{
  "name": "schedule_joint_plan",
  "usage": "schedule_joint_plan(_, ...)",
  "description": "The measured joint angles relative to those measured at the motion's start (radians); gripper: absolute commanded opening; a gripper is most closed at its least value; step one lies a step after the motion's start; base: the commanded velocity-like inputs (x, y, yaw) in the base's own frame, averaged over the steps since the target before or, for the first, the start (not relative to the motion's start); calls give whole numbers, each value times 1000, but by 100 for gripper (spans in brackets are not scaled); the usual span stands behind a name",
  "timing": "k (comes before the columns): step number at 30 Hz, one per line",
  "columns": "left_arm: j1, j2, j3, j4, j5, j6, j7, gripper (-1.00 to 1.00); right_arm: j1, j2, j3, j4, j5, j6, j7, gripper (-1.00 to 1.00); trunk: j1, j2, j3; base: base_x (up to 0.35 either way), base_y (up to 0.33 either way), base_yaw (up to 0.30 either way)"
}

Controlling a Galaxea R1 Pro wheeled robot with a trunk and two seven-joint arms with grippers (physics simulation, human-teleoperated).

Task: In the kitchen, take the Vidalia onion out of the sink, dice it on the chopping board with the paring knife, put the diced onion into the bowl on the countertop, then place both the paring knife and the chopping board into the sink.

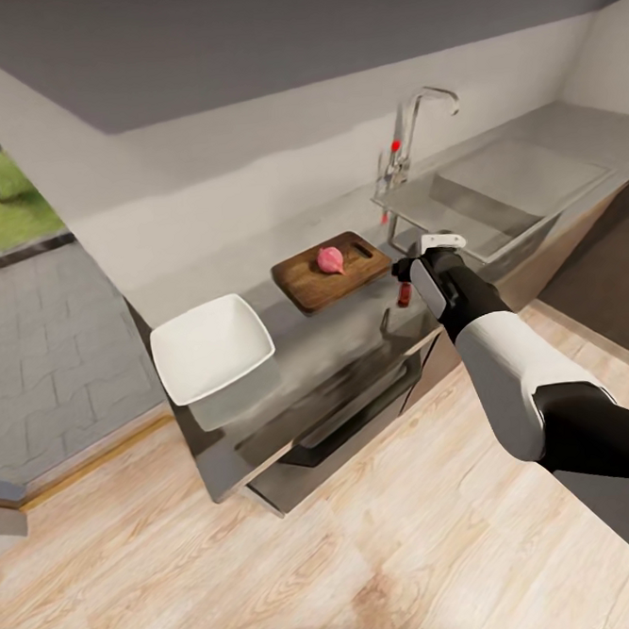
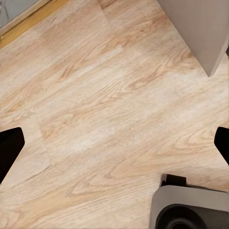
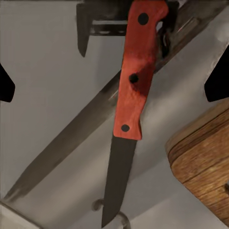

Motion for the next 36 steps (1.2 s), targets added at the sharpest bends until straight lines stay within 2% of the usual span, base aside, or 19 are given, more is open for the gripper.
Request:
schedule_joint_plan(3, 0, 0, 0, 0, 0, 0, 0, 100, 0, 3, 1, 0, 0, 1, 0, 100, 0, 0, -1, 0, 16, 0)
schedule_joint_plan(8, 1, 0, 0, -1, 0, 3, -2, 100, 1, -25, 4, -28, 8, -27, -29, 100, 0, 0, -1, 0, 0, 0)
schedule_joint_plan(13, 1, 0, 0, -1, 0, 2, -3, 100, 1, 1, 4, -14, 9, -45, -22, 100, 0, 0, -1, 0, 0, 0)
schedule_joint_plan(18, 1, 0, 0, -1, 0, 3, -3, 100, 1, -6, 4, 13, 9, -73, 6, 100, 0, 0, -1, 0, 0, 0)
schedule_joint_plan(24, 2, 0, 0, 0, 0, 3, -3, 100, 1, -8, 4, 17, 10, -107, 8, 100, 0, 0, -1, 0, 0, 0)
schedule_joint_plan(36, 2, 0, 0, 0, 0, 3, -3, 100, 1, -10, 2, 48, 9, -110, 7, 100, 0, 0, -1, 0, 0, 0)
